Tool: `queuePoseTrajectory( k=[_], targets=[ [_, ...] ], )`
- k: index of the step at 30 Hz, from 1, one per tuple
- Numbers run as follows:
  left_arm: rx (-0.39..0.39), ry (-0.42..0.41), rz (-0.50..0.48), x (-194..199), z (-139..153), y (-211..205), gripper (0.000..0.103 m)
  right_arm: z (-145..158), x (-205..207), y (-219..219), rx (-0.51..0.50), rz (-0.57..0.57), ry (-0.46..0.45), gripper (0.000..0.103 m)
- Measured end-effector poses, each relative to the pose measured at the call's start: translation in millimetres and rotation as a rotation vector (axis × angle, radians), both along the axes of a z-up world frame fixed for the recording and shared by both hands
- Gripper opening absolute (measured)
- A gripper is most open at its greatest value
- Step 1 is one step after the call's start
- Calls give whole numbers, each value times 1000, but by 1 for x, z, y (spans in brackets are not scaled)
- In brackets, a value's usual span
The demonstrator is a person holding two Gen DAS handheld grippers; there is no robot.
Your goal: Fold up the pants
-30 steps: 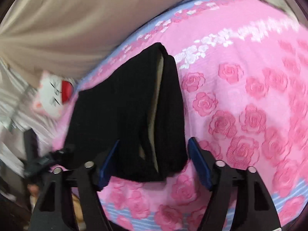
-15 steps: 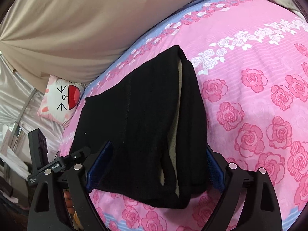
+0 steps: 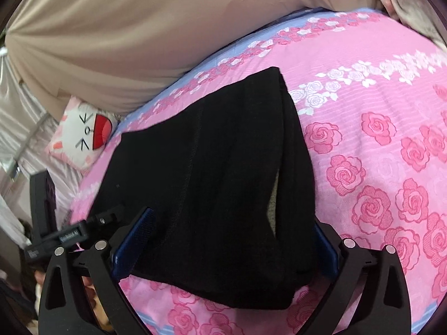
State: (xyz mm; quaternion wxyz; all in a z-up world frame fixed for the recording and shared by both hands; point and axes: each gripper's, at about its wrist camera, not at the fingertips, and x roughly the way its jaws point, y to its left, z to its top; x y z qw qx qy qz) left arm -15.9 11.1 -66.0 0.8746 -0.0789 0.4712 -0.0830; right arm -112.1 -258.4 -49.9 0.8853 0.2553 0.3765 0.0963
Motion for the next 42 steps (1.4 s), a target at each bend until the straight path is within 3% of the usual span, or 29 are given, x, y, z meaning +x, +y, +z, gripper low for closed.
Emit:
queuePoseTrajectory(
  k=[7,9,10,11,13,14,18,25,30,36,42],
  targets=[
    [-7,-9,-6,2,-1,1,98,0,2,-6,50,-43,12,96],
    [-30,-9,-1,5,0,3,98,0,3,-8,51,-70,21,68],
    [-52,-16,-5,5,1,6,93,-3,4,-11,67,-76,31,53],
    [-71,-31,-6,5,3,7,84,-6,5,-14,103,-67,30,48],
    [-71,-62,-20,1,12,7,55,-6,4,-16,123,-57,27,43],
    [-66,-73,-29,-1,16,8,47,-3,3,-16,120,-53,20,42],
    [-92,-79,-79,-9,31,14,36,13,-8,-13,128,-22,-14,39],
    [-190,-42,-177,-52,55,32,35,46,-58,-1,106,41,-42,39],
    [-170,-85,-238,-87,71,24,35,61,-91,8,113,68,-58,39],
    [-194,-190,-271,-81,106,19,35,96,-99,8,84,77,-165,39],
    [-181,-365,-282,-42,157,7,35,148,-60,-6,50,75,-327,39]
  ],
)
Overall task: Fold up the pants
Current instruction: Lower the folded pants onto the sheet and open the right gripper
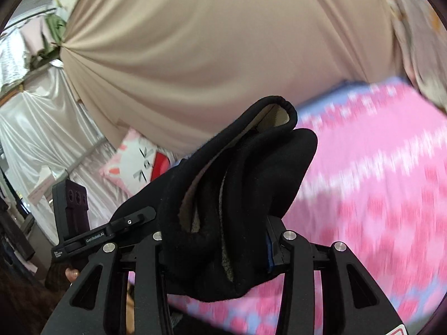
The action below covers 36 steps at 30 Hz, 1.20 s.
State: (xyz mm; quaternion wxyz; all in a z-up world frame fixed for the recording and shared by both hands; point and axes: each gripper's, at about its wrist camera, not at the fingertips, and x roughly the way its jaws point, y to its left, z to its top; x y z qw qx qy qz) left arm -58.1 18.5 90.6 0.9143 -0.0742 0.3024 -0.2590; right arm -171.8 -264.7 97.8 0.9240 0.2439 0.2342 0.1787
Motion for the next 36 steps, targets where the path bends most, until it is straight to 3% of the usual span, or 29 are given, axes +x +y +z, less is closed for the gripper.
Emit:
queuePoseTrajectory(
  k=[7,11,13,14,16,17,19,21,23,24,26,27,28,30,32,34,35,36],
  targets=[
    [9,-150,51,94,37,-14,36,41,115,-24,-15,24,-167,39],
    [2,-184,96,167,29,-19,37,36,192,-34,-16,15,-189,43],
    [7,-169,129,208,9,-21,42,15,239,-45,10,5,-147,49],
    [1,-152,149,222,-3,-20,45,2,258,-50,22,-9,-117,56],
    [43,-93,228,265,-43,-19,63,-41,302,-67,39,-85,12,59],
    [104,-59,279,282,-64,-18,68,-61,317,-76,11,-160,87,59],
    [286,49,356,308,-104,-11,60,-92,326,-102,-24,-289,197,59],
    [332,85,382,305,-118,7,60,-98,309,-123,11,-349,190,53],
    [307,50,433,287,-106,24,60,-85,295,-126,-20,-320,167,6],
    [312,28,452,279,-94,24,60,-76,292,-120,-65,-307,156,2],
    [312,5,445,273,-74,14,63,-55,291,-93,-154,-259,112,1],
    [299,19,429,273,-64,3,70,-51,295,-78,-186,-221,101,1],
    [279,35,405,275,-59,-7,84,-45,301,-54,-232,-176,93,1],
    [269,50,383,282,-61,-26,93,-46,318,-17,-309,-113,99,1],
    [335,65,385,293,-75,-43,92,-65,335,-3,-372,-93,154,1],
    [460,122,389,315,-115,-53,92,-101,356,-4,-407,-97,281,1],
    [489,158,389,323,-135,-53,93,-118,358,-13,-366,-91,296,0],
    [425,143,396,321,-138,-46,92,-121,348,-24,-280,-110,260,0]
  ],
)
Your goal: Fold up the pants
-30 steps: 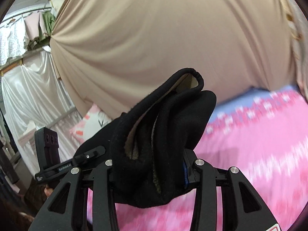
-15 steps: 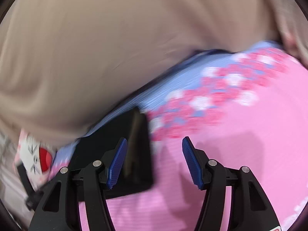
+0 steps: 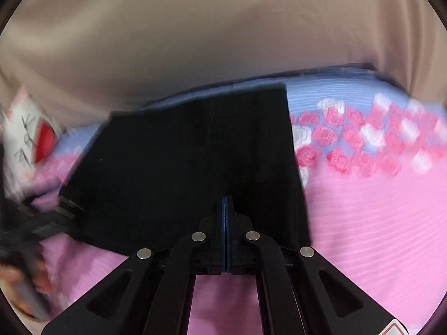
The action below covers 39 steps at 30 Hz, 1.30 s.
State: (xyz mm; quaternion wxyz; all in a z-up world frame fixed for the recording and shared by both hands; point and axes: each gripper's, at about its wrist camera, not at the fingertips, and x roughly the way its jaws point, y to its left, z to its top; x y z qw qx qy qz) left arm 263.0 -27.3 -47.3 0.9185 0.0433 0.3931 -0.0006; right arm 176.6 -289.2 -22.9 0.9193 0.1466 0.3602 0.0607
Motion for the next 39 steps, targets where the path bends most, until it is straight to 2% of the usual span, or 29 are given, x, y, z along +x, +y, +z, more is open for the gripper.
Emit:
queuePoseTrajectory(
  k=[1,3,4,7,10,14,22,24,28,32,35,39],
  targets=[
    [-37,-11,12,-5,3,5,92,3,-5,-3,32,-1,23,0],
    [-34,-1,12,-13,15,8,89,18,-18,-4,22,-8,26,3],
    [-24,-20,11,-19,22,7,89,30,-33,-1,-1,-12,-13,8],
    [13,-103,-4,-53,45,5,92,46,-71,6,-27,-26,-85,8],
    [53,-141,-25,-86,57,2,92,50,-104,21,-60,-42,-112,8],
    [50,-132,-38,-118,61,5,92,47,-136,39,-98,-74,-121,8],
    [34,-118,-55,-174,54,7,93,30,-175,63,-106,-79,-64,8],
    [23,-108,-63,-188,52,7,94,27,-185,64,-101,-85,-57,11],
    [-2,-76,-69,-208,43,10,96,19,-203,69,-115,-96,-37,39],
    [-10,-31,-64,-221,28,14,97,13,-216,76,-146,-105,-13,40],
    [-5,3,-55,-228,16,17,98,3,-223,82,-152,-95,26,49],
    [4,56,-51,-231,-4,19,98,-13,-226,87,-180,-92,88,50]
  ],
)
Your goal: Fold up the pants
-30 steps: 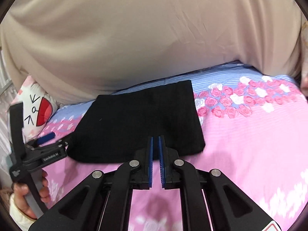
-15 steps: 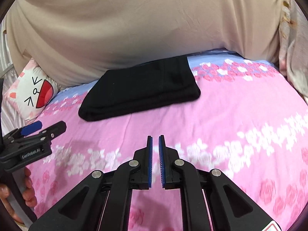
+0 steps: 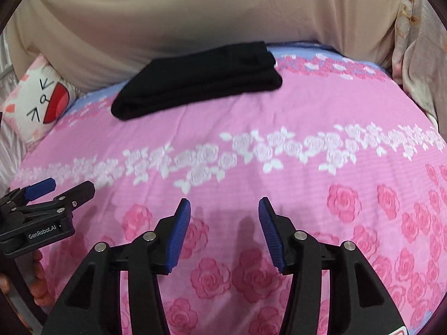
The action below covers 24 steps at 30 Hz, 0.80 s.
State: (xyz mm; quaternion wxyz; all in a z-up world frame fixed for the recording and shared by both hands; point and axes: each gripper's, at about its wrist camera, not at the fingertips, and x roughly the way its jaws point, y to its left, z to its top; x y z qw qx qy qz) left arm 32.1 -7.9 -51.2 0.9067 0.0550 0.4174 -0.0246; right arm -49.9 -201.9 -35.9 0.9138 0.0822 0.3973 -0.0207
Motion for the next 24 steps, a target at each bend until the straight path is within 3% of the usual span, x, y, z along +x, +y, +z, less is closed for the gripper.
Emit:
queuePoseTrajectory(
  k=[4,13,15,17,20,24],
  targets=[
    [9,33,17,4,-14,2,98,-6,6,-3,-7,-42,43,62],
    [-17,18,-10,4,-14,0,98,-9,8,-4,-6,-47,54,63],
    [-14,50,-12,8,-18,-1,98,-9,9,-1,-13,-41,62,69],
    [-23,79,-12,13,-22,-2,98,-11,14,6,-40,-3,84,87],
    [-17,78,-9,14,-23,-3,98,-15,20,25,-140,35,126,92],
    [-18,78,-8,14,-22,-3,98,-15,19,19,-100,34,123,93]
  ],
)
